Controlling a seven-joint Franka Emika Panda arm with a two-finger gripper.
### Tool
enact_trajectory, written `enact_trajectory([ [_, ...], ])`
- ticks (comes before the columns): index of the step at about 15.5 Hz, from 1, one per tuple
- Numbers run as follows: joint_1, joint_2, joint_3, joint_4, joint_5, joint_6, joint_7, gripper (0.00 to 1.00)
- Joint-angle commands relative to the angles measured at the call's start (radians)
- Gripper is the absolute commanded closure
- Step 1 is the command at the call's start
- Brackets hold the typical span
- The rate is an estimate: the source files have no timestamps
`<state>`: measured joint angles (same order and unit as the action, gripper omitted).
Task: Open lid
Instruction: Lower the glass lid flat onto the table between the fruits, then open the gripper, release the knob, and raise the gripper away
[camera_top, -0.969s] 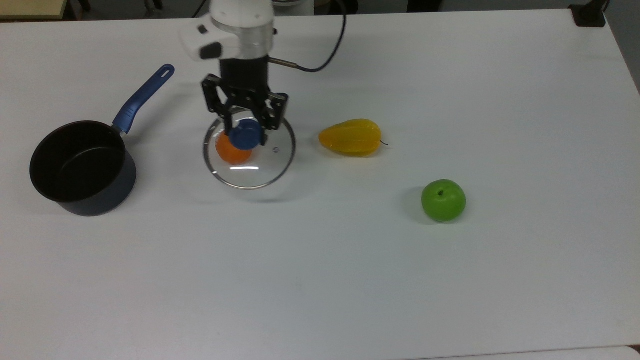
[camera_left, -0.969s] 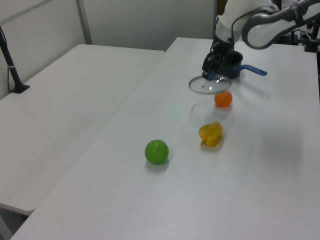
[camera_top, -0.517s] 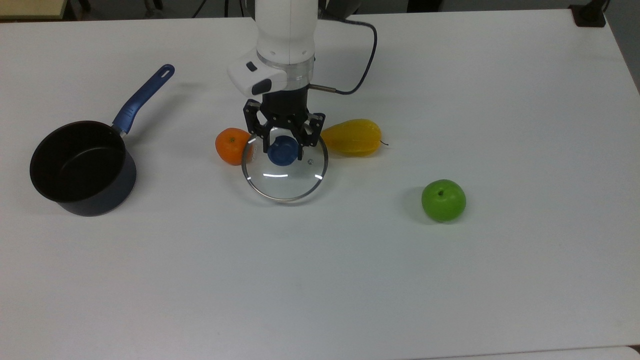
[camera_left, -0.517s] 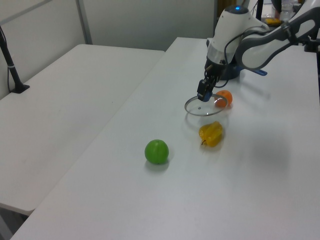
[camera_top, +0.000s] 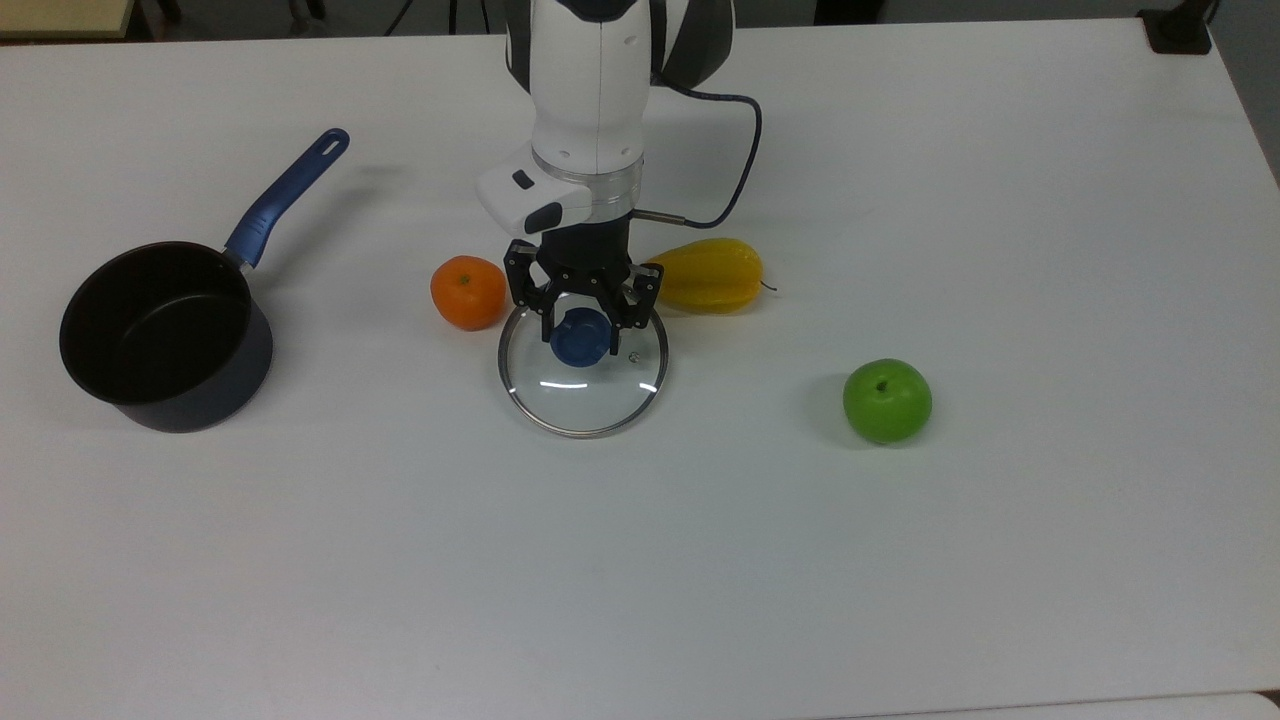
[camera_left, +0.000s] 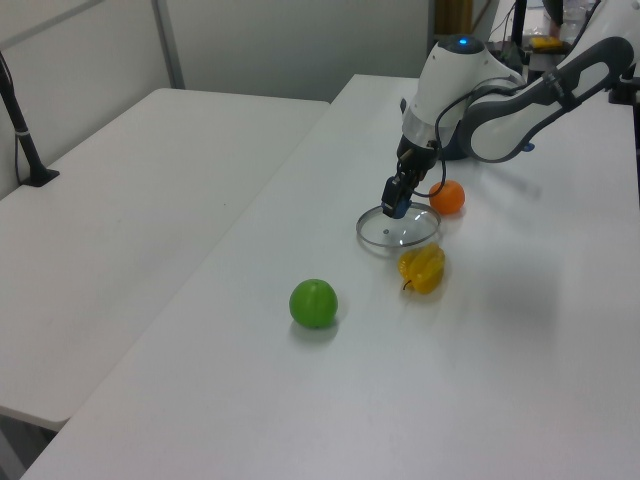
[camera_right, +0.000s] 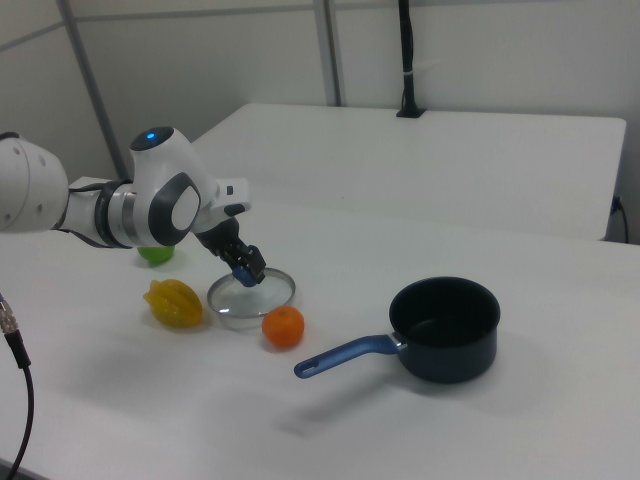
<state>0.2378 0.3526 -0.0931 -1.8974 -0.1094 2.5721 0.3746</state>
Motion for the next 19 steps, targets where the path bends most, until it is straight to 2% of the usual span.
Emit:
enact_trajectory([
  [1,-0.003,0.017,0.003,0.011,-0.023,0.01,0.018,0.5],
  [2,-0.002,0.02,0.003,0.011,-0.023,0.01,0.018,0.39],
  [3,0.0,0.022,0.003,0.009,-0.023,0.007,0.018,0.35],
  [4,0.0,0.022,0.003,0.009,-0.023,-0.001,0.018,0.14],
  [5,0.0,0.019,0.003,0.011,-0.023,-0.01,0.02,0.0],
  [9,0.003,-0.013,0.003,0.035,-0.023,-0.082,0.018,0.0],
  [12,0.003,-0.061,0.003,0.07,-0.026,-0.199,0.004,0.0],
  [16,0.003,-0.157,0.021,0.142,-0.016,-0.511,-0.133,0.0],
  [19,0.003,-0.266,0.021,0.149,-0.004,-0.673,-0.236,0.0],
])
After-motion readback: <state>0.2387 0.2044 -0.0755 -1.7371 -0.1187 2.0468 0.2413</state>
